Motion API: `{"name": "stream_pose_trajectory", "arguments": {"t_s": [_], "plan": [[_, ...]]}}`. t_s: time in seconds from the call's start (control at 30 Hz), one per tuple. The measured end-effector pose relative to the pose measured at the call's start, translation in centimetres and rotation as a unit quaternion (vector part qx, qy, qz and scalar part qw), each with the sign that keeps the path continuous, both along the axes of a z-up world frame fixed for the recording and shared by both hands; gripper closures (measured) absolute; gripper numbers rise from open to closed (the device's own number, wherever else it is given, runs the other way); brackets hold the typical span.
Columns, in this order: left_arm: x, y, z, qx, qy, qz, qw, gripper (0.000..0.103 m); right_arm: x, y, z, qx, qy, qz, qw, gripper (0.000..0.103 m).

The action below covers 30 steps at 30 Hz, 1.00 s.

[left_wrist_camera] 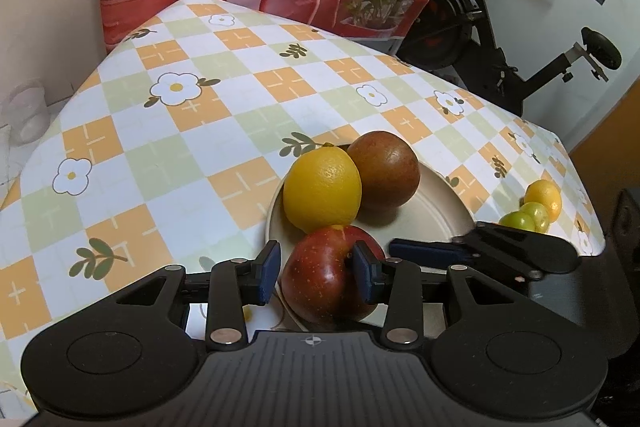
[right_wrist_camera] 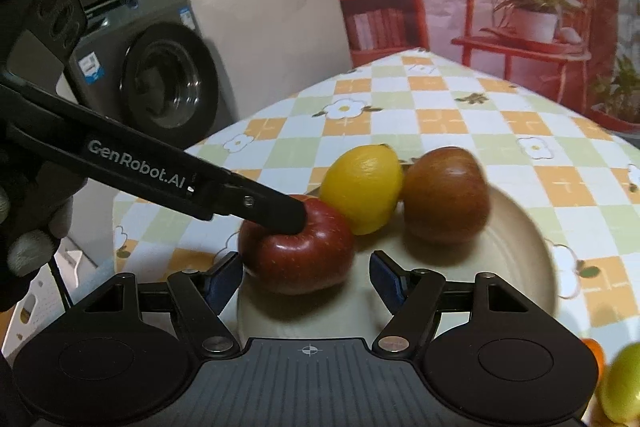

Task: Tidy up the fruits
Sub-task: 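Carry the red apple with the left tool onto the plate, release, then move the left tool toward an orange tangerine on the tablecloth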

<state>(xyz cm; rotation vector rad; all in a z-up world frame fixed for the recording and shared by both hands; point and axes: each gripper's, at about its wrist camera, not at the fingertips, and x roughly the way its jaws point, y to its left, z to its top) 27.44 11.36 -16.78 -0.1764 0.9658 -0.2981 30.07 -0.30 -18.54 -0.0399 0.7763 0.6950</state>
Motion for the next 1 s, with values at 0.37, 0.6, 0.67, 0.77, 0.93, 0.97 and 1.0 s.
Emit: {"name": "stream_pose_trajectory", "arguments": {"t_s": [0.37,0.6,0.67,0.77,0.93,0.97,1.0], "plan": [[0.0,-0.2,0.1,0.005,0.000,0.005,1.0000,0.060,-1.8,-7.1,1.3,0.009,-0.046,-0.116,0.992,0.037],[0.0,-0.5,0.3,0.010,0.000,0.013,0.9999,0.060,-2.8,-10.8,1.7,0.004,-0.081,-0.178,0.981,0.037],[0.0,-0.7,0.4,0.016,-0.003,0.016,0.9997,0.061,-3.0,-11.6,1.6,0.006,-0.085,-0.190,0.978,0.037],[0.0,-1.2,0.8,0.021,-0.010,0.022,0.9995,0.061,-3.4,-12.7,1.5,0.007,-0.088,-0.201,0.976,0.037],[0.2,-3.0,2.2,0.021,-0.038,0.013,0.9990,0.061,-4.2,-14.9,1.6,0.017,-0.094,-0.228,0.969,0.038],[0.2,-3.5,2.5,0.022,-0.045,0.006,0.9987,0.061,-4.3,-15.4,1.6,0.019,-0.095,-0.233,0.968,0.038],[0.2,-4.1,2.9,0.021,-0.051,-0.001,0.9984,0.061,-4.5,-16.0,1.6,0.021,-0.095,-0.240,0.966,0.038]]}}
